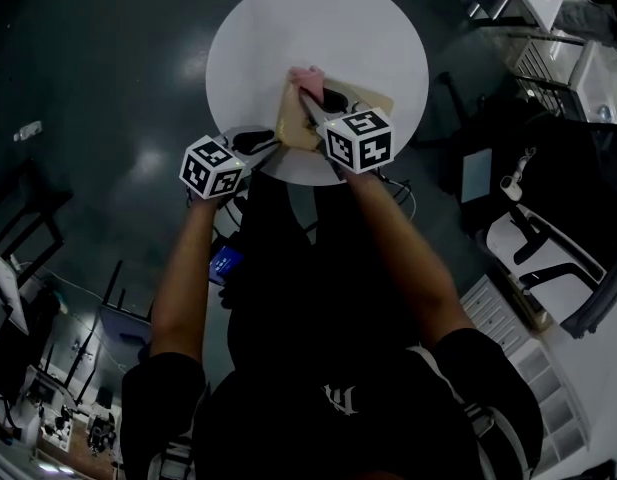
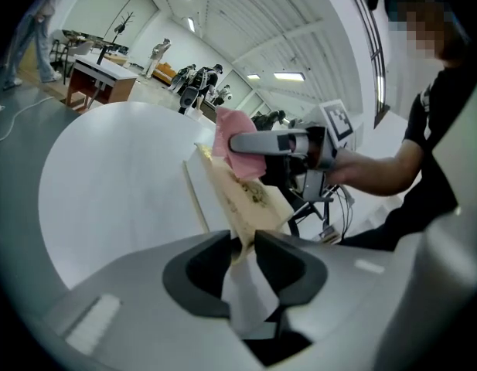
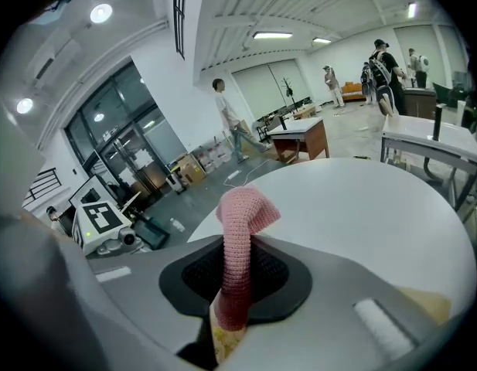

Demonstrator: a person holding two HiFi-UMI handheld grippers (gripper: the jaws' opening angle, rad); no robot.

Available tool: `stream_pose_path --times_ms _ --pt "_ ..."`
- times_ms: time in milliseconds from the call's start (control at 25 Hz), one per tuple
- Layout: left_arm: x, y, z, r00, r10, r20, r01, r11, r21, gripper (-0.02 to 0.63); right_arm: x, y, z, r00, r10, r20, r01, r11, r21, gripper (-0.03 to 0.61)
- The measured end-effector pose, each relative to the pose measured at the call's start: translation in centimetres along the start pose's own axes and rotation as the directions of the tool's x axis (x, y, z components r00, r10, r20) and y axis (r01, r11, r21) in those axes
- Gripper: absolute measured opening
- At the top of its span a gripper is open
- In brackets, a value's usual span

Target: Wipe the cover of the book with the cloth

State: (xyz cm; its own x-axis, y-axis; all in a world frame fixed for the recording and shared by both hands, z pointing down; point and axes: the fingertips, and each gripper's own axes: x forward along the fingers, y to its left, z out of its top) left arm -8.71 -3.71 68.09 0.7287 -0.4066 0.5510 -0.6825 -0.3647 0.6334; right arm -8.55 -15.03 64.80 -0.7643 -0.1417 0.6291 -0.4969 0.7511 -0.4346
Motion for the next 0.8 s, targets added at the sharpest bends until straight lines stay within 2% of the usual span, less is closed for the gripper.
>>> stream_pose_path --times_ms 320,480,640,800 --pt "0.3 -0.1 0.0 1.0 0.009 -0.01 -0.009 1.0 -0.006 0.095 1.9 -0.1 0.2 0.996 -0.07 -0.052 0.07 0.998 0.002 0.048" --pt "0.3 0.0 -0.1 1.0 0.017 -0.026 -0.017 1.0 -0.012 0.094 2.7 -0.5 -0.1 0.984 -0.133 -0.116 0.129 0.991 -0.041 0.046" --pt "0.3 -0.1 0.0 0.999 0.028 -0.026 -0.028 0.999 -0.034 0.086 2.5 -0.7 -0.2 0.977 -0.158 -0.146 0.142 0.983 -0.115 0.043" --pt "0.7 -0.3 0.5 0.999 0.042 -0.021 -0.042 0.998 -0.037 0.066 1.1 -2.1 -0.5 0.971 -0.181 -0.153 0.161 0.978 -0.134 0.043"
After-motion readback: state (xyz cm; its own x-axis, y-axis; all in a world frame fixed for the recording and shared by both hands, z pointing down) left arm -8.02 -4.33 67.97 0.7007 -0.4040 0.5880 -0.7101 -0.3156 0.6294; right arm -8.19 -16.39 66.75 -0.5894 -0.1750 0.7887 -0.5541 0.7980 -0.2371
